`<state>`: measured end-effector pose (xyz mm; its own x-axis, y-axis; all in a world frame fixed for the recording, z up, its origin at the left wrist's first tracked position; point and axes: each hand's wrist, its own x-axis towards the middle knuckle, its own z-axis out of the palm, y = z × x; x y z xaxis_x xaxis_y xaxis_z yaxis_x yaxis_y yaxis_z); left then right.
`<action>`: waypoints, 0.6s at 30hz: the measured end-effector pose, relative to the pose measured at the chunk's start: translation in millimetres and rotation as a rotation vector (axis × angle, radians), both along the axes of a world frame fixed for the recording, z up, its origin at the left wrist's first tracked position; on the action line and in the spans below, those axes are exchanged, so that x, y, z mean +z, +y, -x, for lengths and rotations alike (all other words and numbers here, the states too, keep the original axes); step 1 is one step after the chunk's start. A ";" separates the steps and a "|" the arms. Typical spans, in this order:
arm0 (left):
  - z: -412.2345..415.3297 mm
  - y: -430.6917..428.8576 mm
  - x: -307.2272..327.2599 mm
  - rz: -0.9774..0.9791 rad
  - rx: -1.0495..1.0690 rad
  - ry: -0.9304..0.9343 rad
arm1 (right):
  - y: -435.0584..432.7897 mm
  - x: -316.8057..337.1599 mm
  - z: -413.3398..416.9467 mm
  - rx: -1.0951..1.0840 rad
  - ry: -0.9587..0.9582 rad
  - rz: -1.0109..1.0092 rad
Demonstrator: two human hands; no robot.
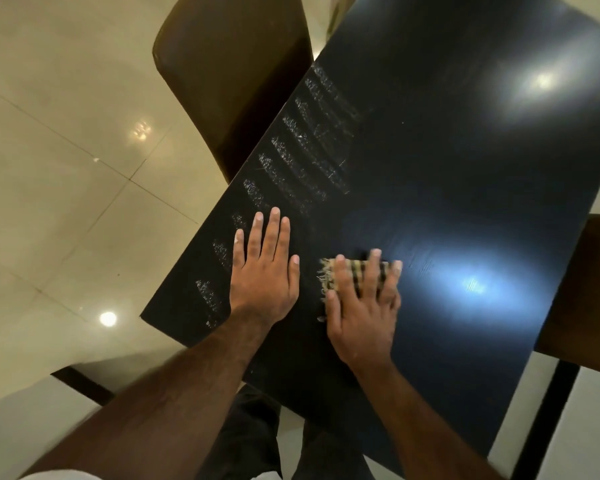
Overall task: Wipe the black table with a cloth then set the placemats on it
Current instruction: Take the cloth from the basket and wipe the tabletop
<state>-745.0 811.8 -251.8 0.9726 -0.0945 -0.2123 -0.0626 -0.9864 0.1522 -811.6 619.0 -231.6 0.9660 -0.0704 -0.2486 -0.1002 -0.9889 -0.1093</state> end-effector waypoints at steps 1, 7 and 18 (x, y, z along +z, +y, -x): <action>-0.5 0.1 0.3 0.001 0.004 -0.002 | -6.4 0.7 -7.3 -0.073 -0.009 0.013; -0.6 -2.4 0.6 -0.014 -0.001 -0.014 | 8.6 -11.9 -100.4 -0.210 -0.108 0.013; 0.3 1.7 -0.5 0.033 0.021 -0.017 | 30.4 -0.9 4.7 0.136 0.024 -0.086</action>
